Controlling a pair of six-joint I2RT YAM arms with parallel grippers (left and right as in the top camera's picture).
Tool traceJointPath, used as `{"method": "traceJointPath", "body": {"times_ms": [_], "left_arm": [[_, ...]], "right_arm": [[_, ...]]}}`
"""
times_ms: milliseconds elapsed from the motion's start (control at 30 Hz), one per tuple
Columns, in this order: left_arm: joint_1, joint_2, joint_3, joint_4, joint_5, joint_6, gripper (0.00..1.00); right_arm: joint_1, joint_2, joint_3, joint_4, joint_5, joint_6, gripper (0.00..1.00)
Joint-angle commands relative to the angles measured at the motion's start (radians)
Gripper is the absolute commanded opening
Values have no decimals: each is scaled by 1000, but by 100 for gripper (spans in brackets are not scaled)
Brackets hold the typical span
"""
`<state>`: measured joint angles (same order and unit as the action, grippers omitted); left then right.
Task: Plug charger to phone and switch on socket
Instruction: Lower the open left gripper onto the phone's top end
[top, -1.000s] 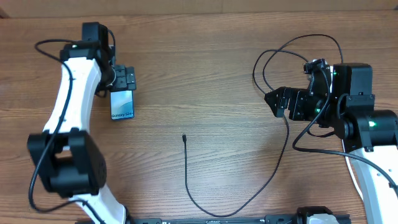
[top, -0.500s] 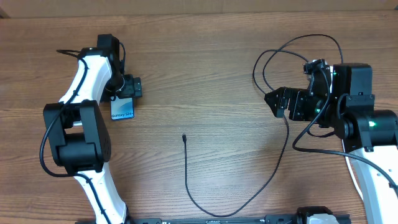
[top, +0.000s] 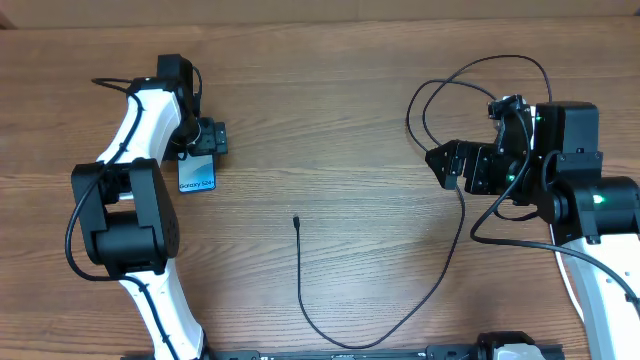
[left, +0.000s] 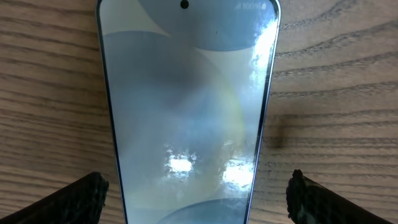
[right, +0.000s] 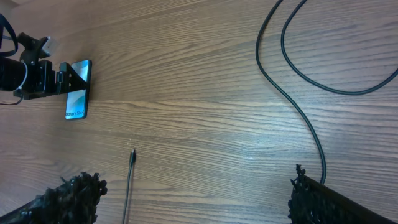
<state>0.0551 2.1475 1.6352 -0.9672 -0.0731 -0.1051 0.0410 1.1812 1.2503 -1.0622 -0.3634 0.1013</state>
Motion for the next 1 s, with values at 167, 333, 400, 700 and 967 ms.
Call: {"method": "traceJointPath", "body": {"times_ms": [167, 333, 400, 700, 967], "left_arm": [[16, 35, 17, 8, -17, 4, 96], [44, 35, 17, 19, -11, 1, 96], [54, 37, 17, 19, -9, 0, 96], [57, 39, 17, 26, 48, 42, 96], [53, 39, 16, 26, 49, 40, 96]], "right_arm": [[5, -2, 23, -6, -13, -2, 100], [5, -2, 23, -11, -12, -2, 100], [5, -2, 23, -11, -12, -2, 100], [5, -2, 23, -10, -12, -2, 100], [5, -2, 23, -10, -12, -2, 100]]}}
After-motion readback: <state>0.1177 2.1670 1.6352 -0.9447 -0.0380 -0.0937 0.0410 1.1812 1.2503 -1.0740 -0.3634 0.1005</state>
